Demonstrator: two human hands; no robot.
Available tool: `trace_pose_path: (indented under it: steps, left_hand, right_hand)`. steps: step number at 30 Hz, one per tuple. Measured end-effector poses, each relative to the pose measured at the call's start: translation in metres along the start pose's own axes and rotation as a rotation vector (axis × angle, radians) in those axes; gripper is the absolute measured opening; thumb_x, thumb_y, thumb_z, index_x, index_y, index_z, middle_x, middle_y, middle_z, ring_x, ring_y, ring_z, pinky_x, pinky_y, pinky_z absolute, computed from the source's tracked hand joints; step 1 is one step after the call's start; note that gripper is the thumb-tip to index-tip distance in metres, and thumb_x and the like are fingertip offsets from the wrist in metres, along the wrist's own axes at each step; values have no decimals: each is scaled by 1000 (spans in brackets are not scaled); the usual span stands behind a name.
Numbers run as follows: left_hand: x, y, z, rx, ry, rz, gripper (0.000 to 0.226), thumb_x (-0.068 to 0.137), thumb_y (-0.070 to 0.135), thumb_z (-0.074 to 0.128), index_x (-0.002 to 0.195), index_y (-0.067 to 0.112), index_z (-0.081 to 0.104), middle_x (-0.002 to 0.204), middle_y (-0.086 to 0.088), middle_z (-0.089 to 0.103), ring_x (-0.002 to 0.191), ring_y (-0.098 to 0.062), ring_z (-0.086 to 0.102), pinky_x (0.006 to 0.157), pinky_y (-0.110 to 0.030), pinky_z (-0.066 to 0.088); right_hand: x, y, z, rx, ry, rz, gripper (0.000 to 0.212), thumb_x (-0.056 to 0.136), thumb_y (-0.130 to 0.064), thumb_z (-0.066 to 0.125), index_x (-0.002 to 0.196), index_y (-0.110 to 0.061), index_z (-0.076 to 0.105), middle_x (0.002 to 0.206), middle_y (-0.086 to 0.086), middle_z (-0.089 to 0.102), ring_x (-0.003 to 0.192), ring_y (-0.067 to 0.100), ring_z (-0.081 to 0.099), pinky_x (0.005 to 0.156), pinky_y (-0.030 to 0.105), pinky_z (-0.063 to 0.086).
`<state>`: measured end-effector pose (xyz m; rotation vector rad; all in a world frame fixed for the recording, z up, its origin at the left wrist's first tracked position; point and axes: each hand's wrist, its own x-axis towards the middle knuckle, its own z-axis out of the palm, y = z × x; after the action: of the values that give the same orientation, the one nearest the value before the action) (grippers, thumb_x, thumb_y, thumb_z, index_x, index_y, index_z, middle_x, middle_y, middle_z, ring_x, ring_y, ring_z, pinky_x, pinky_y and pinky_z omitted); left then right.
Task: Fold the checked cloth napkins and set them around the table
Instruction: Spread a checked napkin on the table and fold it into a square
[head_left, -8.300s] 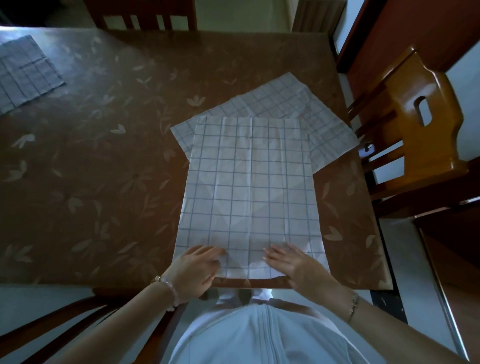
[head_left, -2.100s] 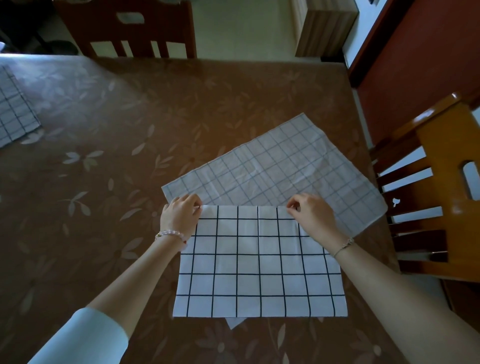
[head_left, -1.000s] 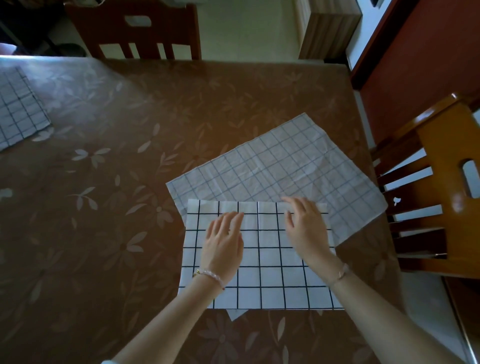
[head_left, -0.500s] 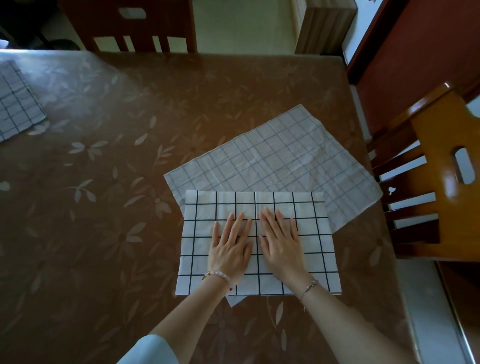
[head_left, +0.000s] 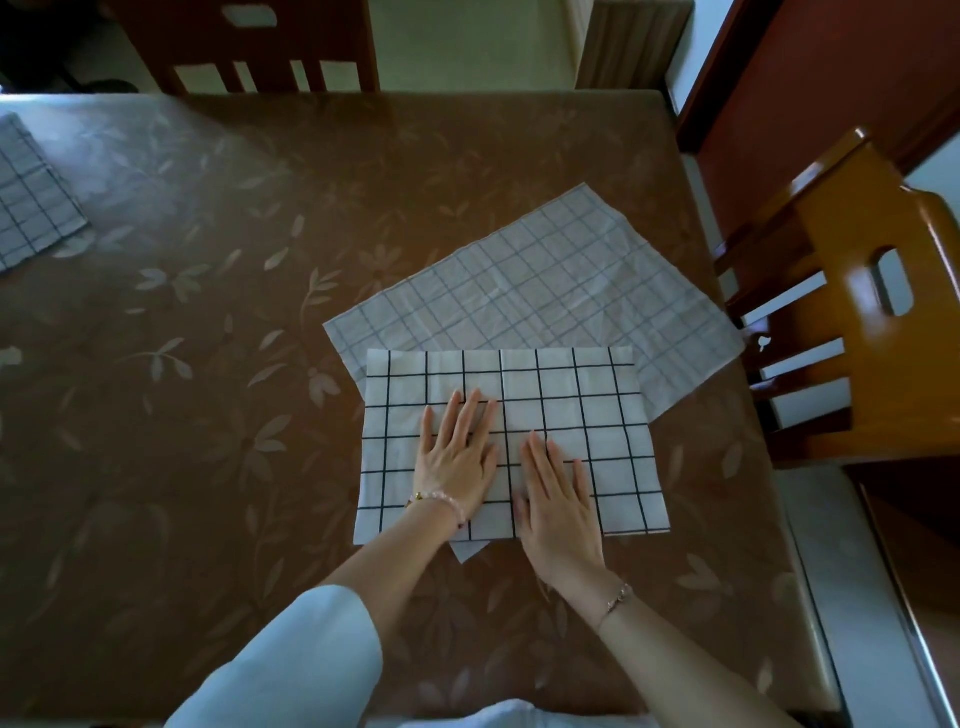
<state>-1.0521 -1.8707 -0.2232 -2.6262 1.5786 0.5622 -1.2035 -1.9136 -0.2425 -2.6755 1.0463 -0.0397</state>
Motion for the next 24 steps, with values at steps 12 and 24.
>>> trace_pose_path:
  steps: [12, 24]
  left_hand:
    - [-66, 18, 33, -72, 147, 29, 53, 96, 36, 22, 147, 21, 15, 154, 4, 16, 142, -21, 12, 112, -45, 3]
    - [-98, -74, 28, 20, 148, -70, 54, 92, 42, 1, 146, 36, 2, 154, 14, -2, 143, -15, -4, 113, -41, -10]
  right_hand:
    - [-3, 0, 1, -35, -45, -4, 56, 98, -36, 16, 148, -11, 16, 155, 5, 16, 143, 16, 11, 113, 42, 8]
    - [-35, 71, -22, -68, -74, 92, 62, 93, -49, 1, 148, -20, -3, 156, -5, -7, 141, 6, -16, 116, 33, -9]
